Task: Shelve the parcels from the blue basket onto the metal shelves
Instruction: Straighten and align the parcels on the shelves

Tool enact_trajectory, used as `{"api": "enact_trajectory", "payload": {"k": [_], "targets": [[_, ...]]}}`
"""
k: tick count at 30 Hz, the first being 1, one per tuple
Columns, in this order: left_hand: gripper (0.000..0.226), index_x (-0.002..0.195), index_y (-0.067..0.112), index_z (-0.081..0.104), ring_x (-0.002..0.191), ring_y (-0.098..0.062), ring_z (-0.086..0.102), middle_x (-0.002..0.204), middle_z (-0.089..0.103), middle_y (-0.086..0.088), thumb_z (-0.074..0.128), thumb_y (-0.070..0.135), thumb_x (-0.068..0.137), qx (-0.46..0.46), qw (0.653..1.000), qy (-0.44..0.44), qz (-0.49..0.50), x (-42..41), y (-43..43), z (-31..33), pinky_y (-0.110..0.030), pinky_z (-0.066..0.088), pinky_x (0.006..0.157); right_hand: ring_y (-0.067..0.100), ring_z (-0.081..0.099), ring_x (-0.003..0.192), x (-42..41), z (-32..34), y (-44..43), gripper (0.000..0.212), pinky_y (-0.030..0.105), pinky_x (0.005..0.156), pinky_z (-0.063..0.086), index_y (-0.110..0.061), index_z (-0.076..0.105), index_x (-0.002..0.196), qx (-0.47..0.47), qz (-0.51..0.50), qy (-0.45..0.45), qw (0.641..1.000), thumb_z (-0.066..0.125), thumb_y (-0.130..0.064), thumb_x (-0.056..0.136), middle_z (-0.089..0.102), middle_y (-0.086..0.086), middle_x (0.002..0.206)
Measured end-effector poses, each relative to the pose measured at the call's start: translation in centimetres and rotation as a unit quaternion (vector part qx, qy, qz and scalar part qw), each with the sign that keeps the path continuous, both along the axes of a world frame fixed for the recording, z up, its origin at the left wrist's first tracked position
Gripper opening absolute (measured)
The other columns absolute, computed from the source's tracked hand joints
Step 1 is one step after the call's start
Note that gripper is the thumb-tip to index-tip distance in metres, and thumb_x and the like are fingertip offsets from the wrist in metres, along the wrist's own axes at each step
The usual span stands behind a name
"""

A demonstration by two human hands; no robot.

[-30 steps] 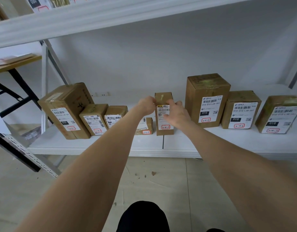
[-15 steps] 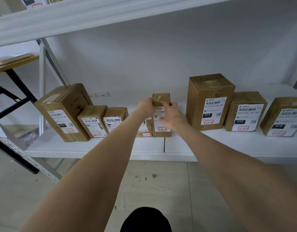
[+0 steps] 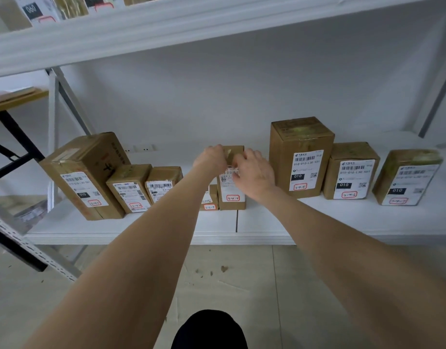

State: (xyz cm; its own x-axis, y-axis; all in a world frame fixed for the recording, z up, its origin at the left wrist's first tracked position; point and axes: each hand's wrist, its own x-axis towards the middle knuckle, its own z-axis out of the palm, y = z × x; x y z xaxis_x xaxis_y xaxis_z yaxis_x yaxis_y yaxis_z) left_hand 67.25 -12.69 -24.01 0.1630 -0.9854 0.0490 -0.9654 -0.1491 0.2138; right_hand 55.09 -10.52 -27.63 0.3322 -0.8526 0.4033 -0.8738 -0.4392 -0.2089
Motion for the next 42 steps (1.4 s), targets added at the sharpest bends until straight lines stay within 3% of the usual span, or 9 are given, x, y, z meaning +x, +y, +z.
{"api": "enact_trajectory", "payload": {"k": [4, 9, 12, 19, 25, 29, 32, 38, 42], "targets": [[0.045, 0.135, 0.007, 0.045, 0.116, -0.029, 0.054, 0.131, 0.052, -0.013, 0.042, -0.003, 0.092, 0.025, 0.997, -0.062, 0.024, 3.7, 1.3, -2.4, -0.038, 0.050, 0.092, 0.023, 0.052, 0.111, 2.8, -2.7, 1.1, 0.027, 0.035, 0.088, 0.045, -0.019, 0.057, 0.120, 0.001, 0.056, 0.091, 0.994, 0.051, -0.029, 0.095, 0.055, 0.005, 0.119], [0.046, 0.134, 0.007, 0.045, 0.118, -0.028, 0.052, 0.126, 0.052, -0.011, 0.049, 0.001, 0.089, 0.075, 0.987, -0.136, -0.029, 6.5, 1.6, -5.2, -0.038, 0.047, 0.091, 0.034, 0.053, 0.109, 4.3, -3.6, -1.2, 0.054, 0.046, 0.093, 0.043, -0.017, 0.061, 0.118, -0.148, -0.015, 0.039, 0.988, 0.072, -0.003, 0.066, 0.055, 0.013, 0.119], [0.048, 0.132, 0.007, 0.044, 0.117, -0.028, 0.052, 0.123, 0.051, -0.010, 0.058, 0.006, 0.087, 0.097, 0.983, -0.150, -0.050, 6.7, 1.2, -6.9, -0.040, 0.050, 0.089, 0.033, 0.031, 0.135, 4.5, -3.2, -2.2, 0.076, 0.047, 0.109, 0.029, -0.023, 0.037, 0.141, -0.050, -0.006, 0.105, 0.993, 0.071, -0.009, 0.075, 0.034, 0.007, 0.147], [0.056, 0.141, 0.006, 0.033, 0.126, -0.030, 0.046, 0.137, 0.042, -0.012, 0.055, 0.004, 0.090, 0.123, 0.977, -0.167, -0.046, 6.9, -0.2, -9.7, -0.043, 0.048, 0.090, 0.033, 0.015, 0.144, 4.7, -3.4, -3.6, 0.097, 0.046, 0.112, 0.024, -0.025, 0.022, 0.147, 0.005, -0.044, 0.127, 0.991, 0.078, -0.010, 0.069, 0.019, 0.005, 0.156], [0.045, 0.131, 0.011, 0.049, 0.115, -0.029, 0.054, 0.125, 0.049, -0.008, 0.060, 0.008, 0.087, 0.136, 0.977, -0.156, -0.052, 6.2, 0.1, -9.3, -0.039, 0.050, 0.083, 0.034, 0.012, 0.146, 4.8, -3.2, -3.6, 0.094, 0.051, 0.116, 0.015, -0.024, 0.017, 0.150, 0.013, -0.049, 0.142, 0.989, 0.073, -0.010, 0.075, 0.015, 0.006, 0.158], [0.044, 0.127, 0.011, 0.051, 0.109, -0.027, 0.057, 0.118, 0.055, -0.006, 0.063, 0.011, 0.085, 0.156, 0.975, -0.150, -0.054, 6.0, 1.6, -8.6, -0.038, 0.052, 0.082, 0.035, 0.011, 0.147, 4.5, -2.9, -2.8, 0.090, 0.052, 0.117, 0.013, -0.022, 0.014, 0.152, 0.022, -0.047, 0.142, 0.988, 0.072, -0.029, 0.083, 0.014, 0.008, 0.160], [0.051, 0.127, 0.010, 0.049, 0.108, -0.026, 0.058, 0.116, 0.058, -0.005, 0.071, 0.016, 0.081, 0.167, 0.976, -0.129, -0.051, 5.7, 2.9, -7.5, -0.040, 0.053, 0.086, 0.033, 0.020, 0.143, 3.4, -2.5, -1.5, 0.087, 0.047, 0.115, 0.019, -0.020, 0.021, 0.150, 0.009, -0.032, 0.113, 0.993, 0.071, -0.040, 0.083, 0.022, 0.013, 0.155], [0.053, 0.128, 0.013, 0.050, 0.108, -0.024, 0.057, 0.121, 0.059, -0.004, 0.070, 0.029, 0.081, 0.091, 0.994, -0.018, -0.054, 4.5, 4.3, -1.5, -0.035, 0.050, 0.090, 0.021, 0.048, 0.117, 2.0, -0.3, 0.7, 0.066, 0.033, 0.088, 0.046, -0.021, 0.041, 0.136, -0.007, 0.072, 0.006, 0.997, 0.070, -0.045, 0.082, 0.042, 0.002, 0.131], [0.065, 0.136, 0.013, 0.045, 0.118, -0.025, 0.052, 0.131, 0.054, -0.007, 0.073, 0.027, 0.079, 0.024, 0.996, 0.050, -0.066, 2.5, 4.2, 3.7, -0.032, 0.043, 0.096, 0.021, 0.041, 0.129, 0.9, 2.5, 0.8, 0.090, 0.039, 0.103, 0.042, -0.027, 0.029, 0.147, 0.105, 0.057, -0.135, 0.984, 0.079, -0.043, 0.074, 0.034, -0.001, 0.145]]}}
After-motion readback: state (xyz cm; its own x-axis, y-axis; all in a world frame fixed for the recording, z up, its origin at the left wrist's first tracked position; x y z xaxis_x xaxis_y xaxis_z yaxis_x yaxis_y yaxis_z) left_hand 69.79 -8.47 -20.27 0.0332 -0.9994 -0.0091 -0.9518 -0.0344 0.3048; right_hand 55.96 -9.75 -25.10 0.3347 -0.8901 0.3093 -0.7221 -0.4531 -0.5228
